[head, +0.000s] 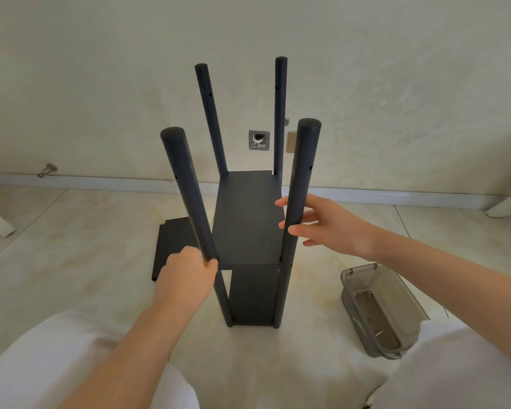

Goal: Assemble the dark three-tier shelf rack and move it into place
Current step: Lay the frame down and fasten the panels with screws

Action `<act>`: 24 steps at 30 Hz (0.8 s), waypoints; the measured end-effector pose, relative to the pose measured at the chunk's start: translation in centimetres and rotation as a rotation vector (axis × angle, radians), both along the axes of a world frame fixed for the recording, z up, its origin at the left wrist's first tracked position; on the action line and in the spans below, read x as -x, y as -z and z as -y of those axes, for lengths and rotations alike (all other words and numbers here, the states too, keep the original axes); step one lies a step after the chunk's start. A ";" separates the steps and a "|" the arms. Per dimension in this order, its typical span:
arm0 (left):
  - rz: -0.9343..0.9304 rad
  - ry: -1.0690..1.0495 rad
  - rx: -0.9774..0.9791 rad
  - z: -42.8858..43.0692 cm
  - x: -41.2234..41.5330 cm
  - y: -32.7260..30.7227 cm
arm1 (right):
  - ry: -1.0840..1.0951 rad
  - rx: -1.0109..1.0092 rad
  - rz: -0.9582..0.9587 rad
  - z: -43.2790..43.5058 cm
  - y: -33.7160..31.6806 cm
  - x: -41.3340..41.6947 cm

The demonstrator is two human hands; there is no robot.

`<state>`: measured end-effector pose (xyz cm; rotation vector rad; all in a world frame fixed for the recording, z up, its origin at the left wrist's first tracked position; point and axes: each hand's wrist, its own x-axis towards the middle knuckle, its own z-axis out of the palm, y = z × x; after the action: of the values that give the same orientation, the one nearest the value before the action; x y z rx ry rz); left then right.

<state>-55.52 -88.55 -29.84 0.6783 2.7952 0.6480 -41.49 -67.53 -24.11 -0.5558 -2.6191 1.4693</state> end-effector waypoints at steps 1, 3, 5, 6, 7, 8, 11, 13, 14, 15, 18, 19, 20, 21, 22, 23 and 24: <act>0.008 0.023 0.044 -0.1 -0.8 0.4 | -0.006 -0.016 -0.006 0.0 0.0 0.0; -0.048 0.135 0.052 -1.1 -2.6 1.1 | -0.014 -0.031 -0.009 0.0 0.0 0.0; -0.148 0.281 -0.016 -2.5 -3.9 1.8 | -0.013 -0.031 -0.011 0.0 0.1 -0.1; -0.219 0.359 -0.042 -3.2 -4.3 2.1 | -0.012 -0.032 -0.014 0.0 0.2 -0.1; -0.312 0.439 -0.054 -3.9 -4.5 2.5 | -0.011 -0.035 -0.019 0.0 0.3 -0.1; -0.404 0.521 -0.040 -4.4 -4.4 3.2 | -0.009 -0.039 -0.025 0.0 0.3 0.0; -0.497 0.630 0.038 -5.6 -4.3 4.6 | 0.000 -0.039 -0.040 0.0 0.5 0.1; -0.365 0.513 -0.069 -6.2 -4.8 4.9 | -0.006 -0.038 -0.040 0.0 0.5 0.1; -0.258 0.377 -0.171 -6.3 -5.3 4.9 | -0.009 -0.040 -0.038 0.0 0.6 0.2; -0.099 0.199 -0.269 -6.4 -5.7 5.1 | -0.009 -0.043 -0.037 0.0 0.6 0.2; 0.719 -0.335 -0.637 -6.5 -6.3 6.0 | -0.014 -0.045 -0.041 -0.1 0.6 0.2; 0.999 -0.435 -0.732 -6.6 -6.3 6.1 | -0.017 -0.045 -0.045 -0.1 0.6 0.2; 1.165 -0.477 -0.791 -6.8 -6.1 6.2 | -0.018 -0.045 -0.048 -0.1 0.7 0.2; 1.228 -0.481 -0.823 -7.1 -5.9 6.4 | -0.018 -0.044 -0.051 -0.1 0.7 0.2; 1.233 -0.482 -0.849 -7.3 -5.7 6.5 | -0.014 -0.042 -0.056 -0.1 0.8 0.2; 1.223 -0.476 -0.872 -7.6 -5.6 6.6 | -0.007 -0.041 -0.064 0.0 0.9 0.2; 1.232 -0.471 -0.892 -7.8 -5.5 6.7 | 0.001 -0.040 -0.073 0.1 1.0 0.2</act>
<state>-50.02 -80.76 -36.58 -0.3006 1.4029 1.6751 -41.69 -67.64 -25.09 -0.4896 -2.5853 1.4060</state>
